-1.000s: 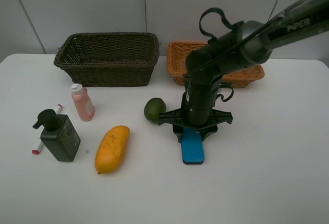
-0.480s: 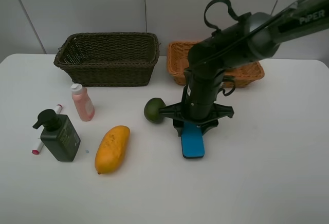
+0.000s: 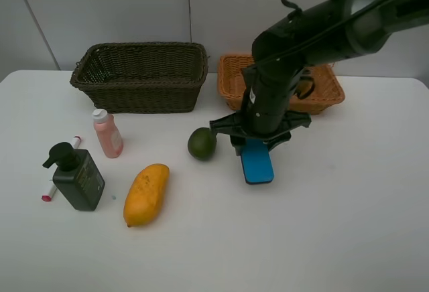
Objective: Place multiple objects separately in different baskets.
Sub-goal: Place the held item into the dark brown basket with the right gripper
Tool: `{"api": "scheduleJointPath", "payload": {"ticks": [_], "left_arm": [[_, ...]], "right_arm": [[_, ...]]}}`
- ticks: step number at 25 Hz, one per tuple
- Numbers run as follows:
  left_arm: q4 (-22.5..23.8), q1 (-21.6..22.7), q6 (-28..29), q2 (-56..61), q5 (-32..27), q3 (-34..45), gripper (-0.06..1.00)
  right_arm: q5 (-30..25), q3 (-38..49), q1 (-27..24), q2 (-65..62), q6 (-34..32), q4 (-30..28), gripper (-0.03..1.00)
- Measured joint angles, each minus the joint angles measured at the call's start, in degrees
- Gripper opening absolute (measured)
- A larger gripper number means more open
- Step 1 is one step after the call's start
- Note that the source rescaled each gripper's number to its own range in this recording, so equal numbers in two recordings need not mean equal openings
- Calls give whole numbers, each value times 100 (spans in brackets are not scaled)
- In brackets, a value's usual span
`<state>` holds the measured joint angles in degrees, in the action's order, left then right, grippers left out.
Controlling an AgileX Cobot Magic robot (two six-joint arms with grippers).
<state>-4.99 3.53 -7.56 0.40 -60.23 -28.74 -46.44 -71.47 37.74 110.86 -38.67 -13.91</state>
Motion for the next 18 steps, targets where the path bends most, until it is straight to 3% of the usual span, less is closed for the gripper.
{"api": "scheduleJointPath", "payload": {"ticks": [4,8,12,18], "left_arm": [[0,0,0,0,0,0,100],[0,0,0,0,0,0,100],[0,0,0,0,0,0,100],[0,0,0,0,0,0,100]], "right_arm": [[-286,-683,0,0,441,-229,0],[-171,-1420,0,0,963,-253,0],[507,-1878,0,0,1393,-215,0],[1940,-2065,0,57,1688,-165,0]]}}
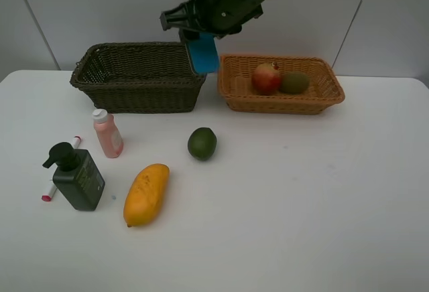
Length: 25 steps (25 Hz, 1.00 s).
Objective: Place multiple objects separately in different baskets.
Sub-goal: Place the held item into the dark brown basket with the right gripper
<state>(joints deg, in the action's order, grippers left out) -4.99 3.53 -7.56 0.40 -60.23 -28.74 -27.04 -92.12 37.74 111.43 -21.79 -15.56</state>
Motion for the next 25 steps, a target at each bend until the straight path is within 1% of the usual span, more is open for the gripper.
{"api": "scheduleJointPath", "payload": {"ticks": [3,5,12,15,18,22,25], "left_arm": [[0,0,0,0,0,0,100],[0,0,0,0,0,0,100],[0,0,0,0,0,0,100],[0,0,0,0,0,0,100],[0,0,0,0,0,0,100],[0,0,0,0,0,0,100],[0,0,0,0,0,0,100]], "right_arm": [[517,-205,0,212,31,-5,0],[764,-440,0,441,51,-57,0],[1308,-1435,0,1478,57,-82,0],[1532,-1726,0,1850,57,-113,0],[1783,-1818,0,2101,57,-226,0],[2027,-1831,-30,2315,65,-237,0],[2110,-1831,-96,2407,70,-237,0]]}}
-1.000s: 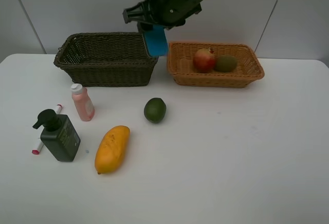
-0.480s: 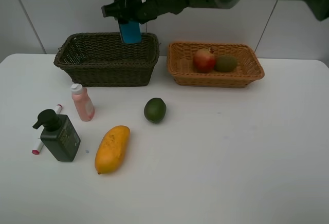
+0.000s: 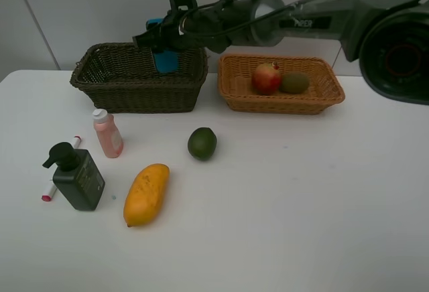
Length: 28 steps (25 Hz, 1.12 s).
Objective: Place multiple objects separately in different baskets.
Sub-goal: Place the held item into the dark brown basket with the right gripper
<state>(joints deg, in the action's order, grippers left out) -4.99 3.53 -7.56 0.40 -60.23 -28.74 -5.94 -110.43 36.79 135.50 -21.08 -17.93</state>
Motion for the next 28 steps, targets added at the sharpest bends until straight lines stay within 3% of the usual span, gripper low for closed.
{"api": "scheduleJointPath", "payload": {"ticks": [13,14,15,16,18,21,28], "left_arm": [[0,0,0,0,0,0,100],[0,0,0,0,0,0,100],[0,0,0,0,0,0,100],[0,0,0,0,0,0,100],[0,0,0,0,0,0,100],[0,0,0,0,0,0,100],[0,0,0,0,0,0,100]], "right_arm": [[62,0,-181,9,0,0,3],[62,0,-186,9,0,-51,18],[62,0,-186,9,0,-152,44],[62,0,-186,9,0,-252,64],[62,0,-186,9,0,-322,88],[62,0,-186,9,0,-322,96],[62,0,-186,9,0,-381,100]]}}
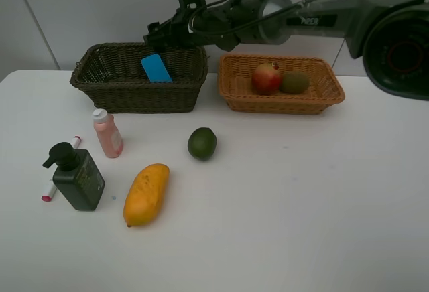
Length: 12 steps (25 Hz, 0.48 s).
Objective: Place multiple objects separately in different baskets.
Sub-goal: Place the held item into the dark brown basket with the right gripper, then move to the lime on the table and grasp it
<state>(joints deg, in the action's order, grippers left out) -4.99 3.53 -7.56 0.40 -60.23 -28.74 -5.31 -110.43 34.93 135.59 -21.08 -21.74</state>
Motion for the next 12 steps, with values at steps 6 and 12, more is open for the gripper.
{"api": "scheduleJointPath", "payload": {"ticks": [6,12], "left_arm": [[0,0,0,0,0,0,100],[0,0,0,0,0,0,100]], "right_arm": [[0,0,0,0,0,-14,100],[-314,0,5,-247,0,-14,100]]}}
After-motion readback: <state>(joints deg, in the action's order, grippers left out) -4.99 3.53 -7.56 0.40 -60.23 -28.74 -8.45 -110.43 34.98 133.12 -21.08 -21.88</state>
